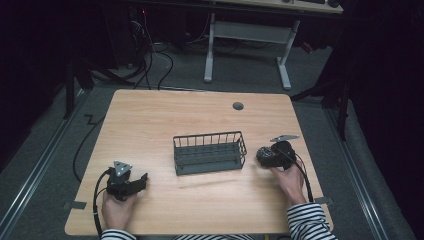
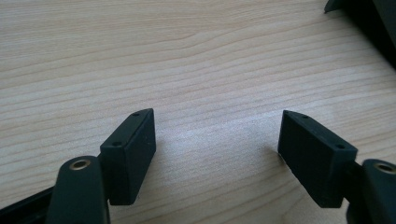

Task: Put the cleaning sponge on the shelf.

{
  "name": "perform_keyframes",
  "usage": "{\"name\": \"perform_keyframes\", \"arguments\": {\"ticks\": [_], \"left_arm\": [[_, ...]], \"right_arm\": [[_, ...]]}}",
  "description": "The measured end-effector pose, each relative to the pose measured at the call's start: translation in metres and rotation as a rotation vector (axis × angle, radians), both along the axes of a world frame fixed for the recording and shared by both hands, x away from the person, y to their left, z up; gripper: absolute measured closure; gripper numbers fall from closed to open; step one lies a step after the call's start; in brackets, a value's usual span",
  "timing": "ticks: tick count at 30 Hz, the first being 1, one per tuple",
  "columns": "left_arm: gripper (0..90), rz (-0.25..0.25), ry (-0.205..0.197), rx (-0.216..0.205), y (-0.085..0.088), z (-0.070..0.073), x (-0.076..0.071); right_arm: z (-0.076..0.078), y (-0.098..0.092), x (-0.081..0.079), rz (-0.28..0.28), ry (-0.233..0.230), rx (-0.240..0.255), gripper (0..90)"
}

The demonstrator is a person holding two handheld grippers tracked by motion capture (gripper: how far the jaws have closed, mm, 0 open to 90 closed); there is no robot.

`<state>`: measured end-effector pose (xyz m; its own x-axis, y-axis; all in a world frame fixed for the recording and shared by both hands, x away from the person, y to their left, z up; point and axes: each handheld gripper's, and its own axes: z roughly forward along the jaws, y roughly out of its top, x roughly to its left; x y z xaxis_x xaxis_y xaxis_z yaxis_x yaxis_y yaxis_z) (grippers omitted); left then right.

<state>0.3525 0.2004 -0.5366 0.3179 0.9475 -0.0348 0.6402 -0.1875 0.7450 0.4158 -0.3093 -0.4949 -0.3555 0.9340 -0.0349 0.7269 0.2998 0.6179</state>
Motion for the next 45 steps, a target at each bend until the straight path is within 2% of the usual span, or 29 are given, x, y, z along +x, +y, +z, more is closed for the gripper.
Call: {"name": "perform_keyframes", "arguments": {"ticks": [4,15,19,22,27,36,40,45], "left_arm": [[28.2,0.0,0.0,-0.003,0.0,0.0,0.0],[28.2,0.0,0.0,-0.006,0.0,0.0,0.0],[28.1,0.0,0.001,-0.007,0.001,0.0,0.0],[28.0,-0.001,0.002,-0.01,0.001,0.0,0.0],[28.0,0.001,0.001,-0.017,0.001,0.0,0.0],[27.9,0.001,0.001,-0.018,0.001,0.0,0.0],[27.7,0.0,0.001,-0.015,0.001,0.0,0.0],[27.6,-0.003,0.002,-0.013,0.001,0.0,0.0]], "right_arm": [[-0.003,-0.001,0.004,-0.008,0.012,-0.02,24.0],[-0.006,-0.002,0.006,0.005,0.02,-0.025,27.5],[-0.006,0.0,0.005,0.003,0.023,-0.042,33.9],[-0.006,0.0,0.005,0.001,0.019,-0.044,35.5],[-0.003,-0.003,0.004,-0.007,0.02,-0.017,40.5],[0.003,-0.009,0.002,0.0,0.036,0.03,41.9],[0.007,-0.011,-0.001,0.002,0.029,0.048,41.8],[0.017,-0.015,-0.007,0.012,-0.005,0.09,41.7]]}}
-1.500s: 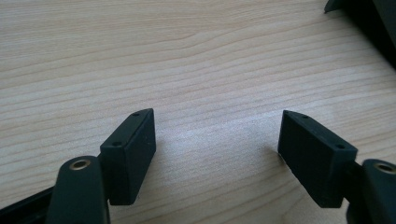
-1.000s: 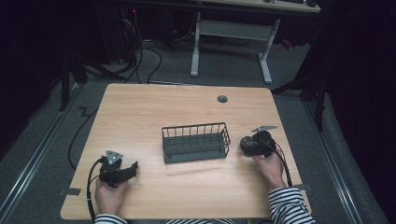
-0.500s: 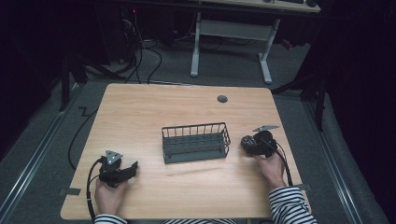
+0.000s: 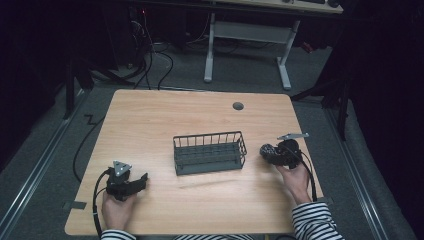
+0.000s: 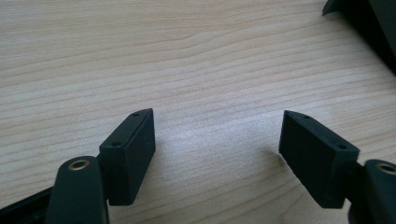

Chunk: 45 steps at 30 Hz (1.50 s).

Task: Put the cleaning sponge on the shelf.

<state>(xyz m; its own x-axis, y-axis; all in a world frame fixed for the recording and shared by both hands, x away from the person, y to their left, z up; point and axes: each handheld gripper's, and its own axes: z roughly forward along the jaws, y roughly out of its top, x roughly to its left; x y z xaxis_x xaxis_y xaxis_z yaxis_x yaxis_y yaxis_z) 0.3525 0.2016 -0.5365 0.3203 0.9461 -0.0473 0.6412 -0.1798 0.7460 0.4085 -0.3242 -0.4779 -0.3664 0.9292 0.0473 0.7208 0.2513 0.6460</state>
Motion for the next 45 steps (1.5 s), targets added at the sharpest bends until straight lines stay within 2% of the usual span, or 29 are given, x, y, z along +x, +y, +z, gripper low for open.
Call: {"name": "perform_keyframes", "arguments": {"ticks": [4,7,11,16,17,20,23,26,34,38,42,45], "left_arm": [[27.6,0.0,0.0,0.0,0.0,0.0,0.0],[27.6,0.0,0.0,0.0,0.0,0.0,0.0],[27.6,0.0,0.0,-0.001,0.0,0.0,0.0],[27.6,-0.001,0.0,-0.001,0.0,0.0,0.0],[27.6,-0.001,0.0,-0.001,0.0,0.0,0.0],[27.6,-0.001,0.0,-0.001,0.0,0.0,0.0],[27.6,-0.001,0.0,-0.001,0.0,0.0,0.0],[27.6,0.0,-0.001,-0.004,0.0,0.0,0.0],[27.4,-0.001,0.0,-0.001,0.0,0.0,0.0],[27.4,-0.001,0.0,-0.002,0.0,0.0,0.0],[27.4,-0.002,0.0,-0.003,0.0,0.0,0.0],[27.4,-0.004,0.0,-0.004,0.0,0.0,0.0]], "right_arm": [[0.007,-0.002,-0.004,0.005,-0.012,0.022,41.6],[0.015,-0.005,-0.01,0.01,-0.027,0.06,41.6],[0.022,-0.007,-0.012,0.02,-0.039,0.078,41.6],[0.043,-0.007,-0.018,0.046,-0.076,0.134,41.4],[0.043,-0.007,-0.018,0.046,-0.076,0.134,41.4],[0.058,-0.003,-0.022,0.074,-0.107,0.156,41.4],[0.066,0.0,-0.023,0.092,-0.116,0.164,41.4],[0.079,0.009,-0.023,0.128,-0.127,0.172,41.4],[0.101,0.034,-0.019,0.213,-0.147,0.167,41.3],[0.105,0.046,-0.015,0.242,-0.145,0.167,41.2],[0.108,0.068,-0.01,0.29,-0.141,0.149,40.3],[0.107,0.077,-0.007,0.306,-0.14,0.143,40.3]]}}
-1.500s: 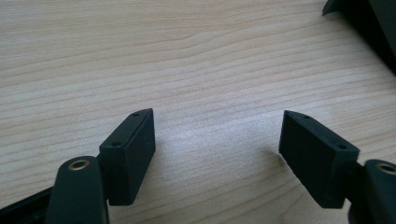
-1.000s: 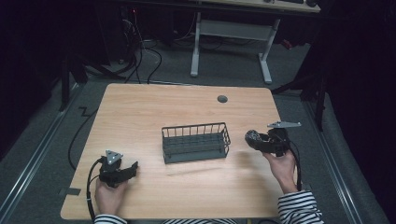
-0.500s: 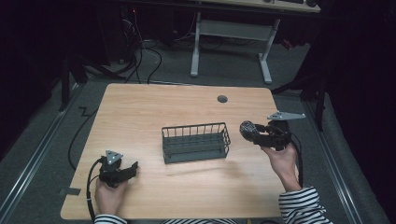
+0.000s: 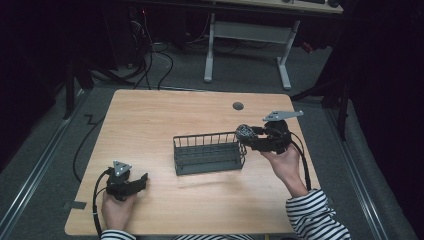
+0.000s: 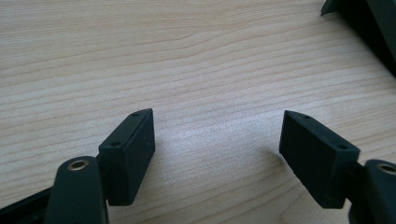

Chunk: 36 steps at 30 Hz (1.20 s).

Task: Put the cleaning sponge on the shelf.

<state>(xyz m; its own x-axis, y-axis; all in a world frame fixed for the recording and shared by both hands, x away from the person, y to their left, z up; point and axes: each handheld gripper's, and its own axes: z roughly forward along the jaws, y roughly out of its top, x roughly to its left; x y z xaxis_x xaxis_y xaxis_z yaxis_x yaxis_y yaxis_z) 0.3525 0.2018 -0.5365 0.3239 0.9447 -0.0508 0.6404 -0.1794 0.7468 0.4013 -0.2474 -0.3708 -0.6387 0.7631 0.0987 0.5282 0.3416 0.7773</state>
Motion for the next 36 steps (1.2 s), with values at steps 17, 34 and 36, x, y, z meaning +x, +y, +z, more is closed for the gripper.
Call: {"name": "perform_keyframes", "arguments": {"ticks": [17,34,36], "left_arm": [[27.2,-0.004,-0.001,0.017,-0.002,0.0,0.0],[27.0,-0.005,-0.001,0.013,-0.002,0.0,0.0],[27.0,-0.005,-0.001,0.012,-0.002,0.0,0.0]], "right_arm": [[-0.036,0.048,0.035,0.046,0.104,-0.078,38.3],[-0.059,0.059,0.041,0.056,0.148,-0.133,34.6],[-0.059,0.06,0.04,0.057,0.146,-0.135,32.9]]}}
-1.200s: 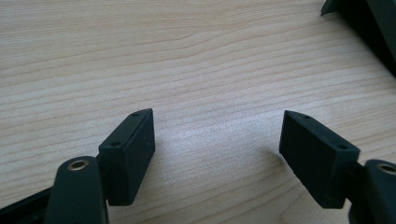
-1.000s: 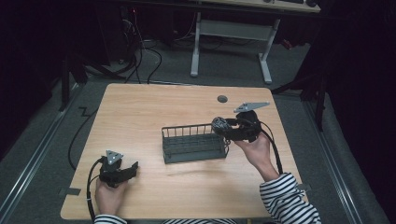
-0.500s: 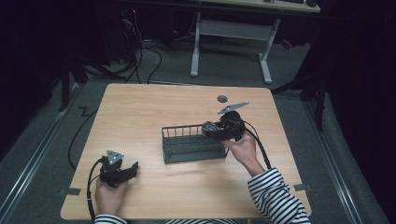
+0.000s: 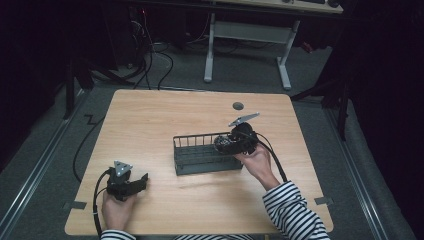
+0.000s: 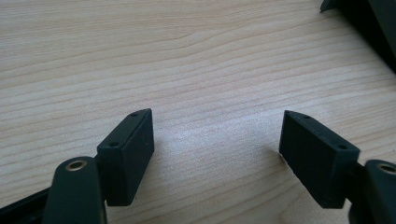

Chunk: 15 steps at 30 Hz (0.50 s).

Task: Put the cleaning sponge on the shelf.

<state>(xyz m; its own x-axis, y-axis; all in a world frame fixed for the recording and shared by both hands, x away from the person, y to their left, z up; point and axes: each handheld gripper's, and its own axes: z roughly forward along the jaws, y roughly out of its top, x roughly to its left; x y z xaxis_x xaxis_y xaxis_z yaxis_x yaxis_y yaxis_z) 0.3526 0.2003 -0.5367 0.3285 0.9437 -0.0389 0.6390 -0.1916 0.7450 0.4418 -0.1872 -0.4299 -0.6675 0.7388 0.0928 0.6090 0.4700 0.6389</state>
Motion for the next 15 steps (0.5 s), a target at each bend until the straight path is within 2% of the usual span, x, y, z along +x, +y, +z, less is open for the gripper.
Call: {"name": "perform_keyframes", "arguments": {"ticks": [3,7,11,15], "left_arm": [[27.0,0.0,0.0,0.0,0.0,0.0,0.0],[27.1,-0.001,0.001,0.0,0.0,0.0,0.0],[27.1,-0.001,0.001,-0.002,0.0,0.0,0.0],[27.1,-0.002,0.001,-0.004,0.001,0.0,0.0]], "right_arm": [[0.001,0.0,-0.001,0.001,-0.013,-0.002,29.3],[0.003,-0.003,-0.001,0.003,-0.016,0.025,25.1],[0.006,-0.006,-0.003,-0.003,-0.032,0.022,24.6],[0.017,-0.017,-0.008,-0.016,-0.058,0.061,27.1]]}}
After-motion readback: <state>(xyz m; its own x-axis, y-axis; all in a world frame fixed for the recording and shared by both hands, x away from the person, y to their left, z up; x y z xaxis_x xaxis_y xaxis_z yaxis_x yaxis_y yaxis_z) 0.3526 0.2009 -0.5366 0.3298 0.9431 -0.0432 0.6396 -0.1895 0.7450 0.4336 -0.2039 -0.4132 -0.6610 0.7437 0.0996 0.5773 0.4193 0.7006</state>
